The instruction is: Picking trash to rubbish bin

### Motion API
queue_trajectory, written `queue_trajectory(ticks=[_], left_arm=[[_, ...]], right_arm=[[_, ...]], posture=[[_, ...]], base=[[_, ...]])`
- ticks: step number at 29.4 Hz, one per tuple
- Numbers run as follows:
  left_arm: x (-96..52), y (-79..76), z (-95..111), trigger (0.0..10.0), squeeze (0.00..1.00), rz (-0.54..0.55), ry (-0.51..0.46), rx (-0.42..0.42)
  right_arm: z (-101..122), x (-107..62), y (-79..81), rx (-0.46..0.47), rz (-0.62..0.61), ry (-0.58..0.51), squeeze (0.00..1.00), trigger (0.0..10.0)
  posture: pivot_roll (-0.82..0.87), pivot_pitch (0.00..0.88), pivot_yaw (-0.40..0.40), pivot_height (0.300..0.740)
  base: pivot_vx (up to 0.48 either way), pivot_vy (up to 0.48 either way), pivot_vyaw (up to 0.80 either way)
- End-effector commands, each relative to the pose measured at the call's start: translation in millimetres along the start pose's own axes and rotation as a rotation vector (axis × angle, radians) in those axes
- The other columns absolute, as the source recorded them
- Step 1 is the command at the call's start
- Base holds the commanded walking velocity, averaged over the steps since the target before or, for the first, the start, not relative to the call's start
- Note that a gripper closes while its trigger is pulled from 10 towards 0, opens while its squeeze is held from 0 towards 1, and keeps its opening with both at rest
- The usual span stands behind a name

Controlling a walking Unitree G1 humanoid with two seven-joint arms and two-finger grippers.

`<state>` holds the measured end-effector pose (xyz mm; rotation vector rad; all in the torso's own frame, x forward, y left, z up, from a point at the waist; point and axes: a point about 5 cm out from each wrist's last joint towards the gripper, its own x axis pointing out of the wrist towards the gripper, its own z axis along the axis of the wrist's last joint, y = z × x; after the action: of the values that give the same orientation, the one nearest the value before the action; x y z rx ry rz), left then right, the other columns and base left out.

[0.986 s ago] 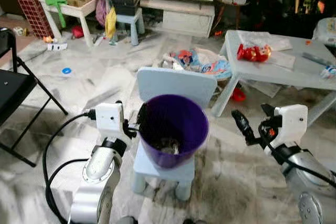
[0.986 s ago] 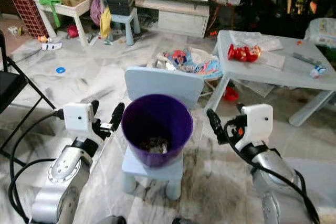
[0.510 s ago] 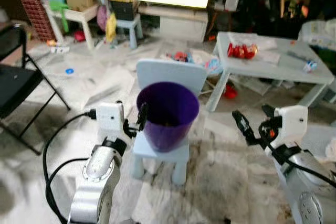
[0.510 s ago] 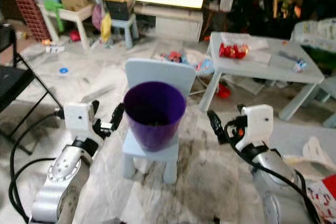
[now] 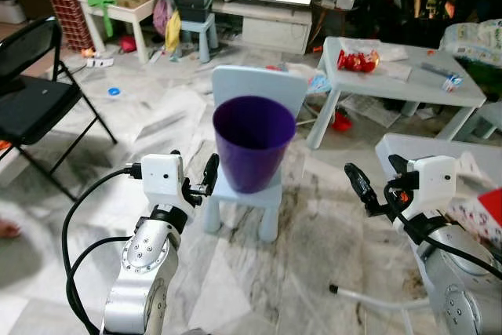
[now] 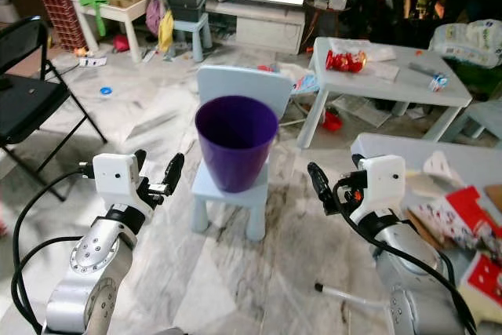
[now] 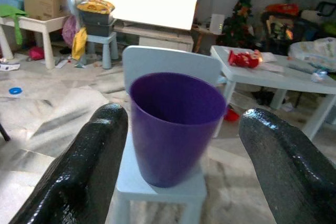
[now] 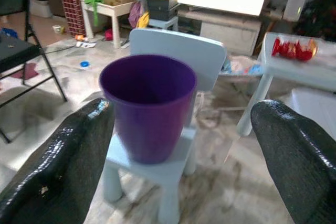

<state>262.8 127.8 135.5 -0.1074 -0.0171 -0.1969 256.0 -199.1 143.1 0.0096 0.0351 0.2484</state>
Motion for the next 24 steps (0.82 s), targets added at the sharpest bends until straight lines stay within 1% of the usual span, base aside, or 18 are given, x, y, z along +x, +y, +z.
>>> queue_trajectory(ticks=[1, 14, 20, 24], left_arm=[[1.0, -4.6, 1.9, 10.0, 0.00, -0.018, -0.007, 0.005], [0.7, -5.8, -0.9, 10.0, 0.00, -0.017, 0.001, 0.005], [2.1, -4.8, -1.3, 10.0, 0.00, -0.005, -0.001, 0.013], [6.1, -1.7, 1.7, 10.0, 0.00, 0.003, -0.019, 0.007]], right_arm=[[3.0, -0.5, -3.0, -0.016, -0.004, -0.006, 0.00, 10.0], [3.1, -0.1, -4.0, -0.017, -0.004, -0.002, 0.00, 10.0], [3.9, 0.4, -4.2, -0.019, -0.004, -0.003, 0.00, 10.0], [4.7, 3.1, -2.5, -0.017, 0.003, -0.003, 0.00, 10.0]], posture=[[0.00, 0.063, -0.084, 0.740], [-0.01, 0.067, -0.088, 0.740], [-0.01, 0.067, -0.090, 0.740], [-0.01, 0.067, -0.093, 0.740]], base=[[-0.326, 0.000, 0.00], [-0.326, 0.000, 0.00], [0.000, 0.000, 0.00], [0.000, 0.000, -0.80]])
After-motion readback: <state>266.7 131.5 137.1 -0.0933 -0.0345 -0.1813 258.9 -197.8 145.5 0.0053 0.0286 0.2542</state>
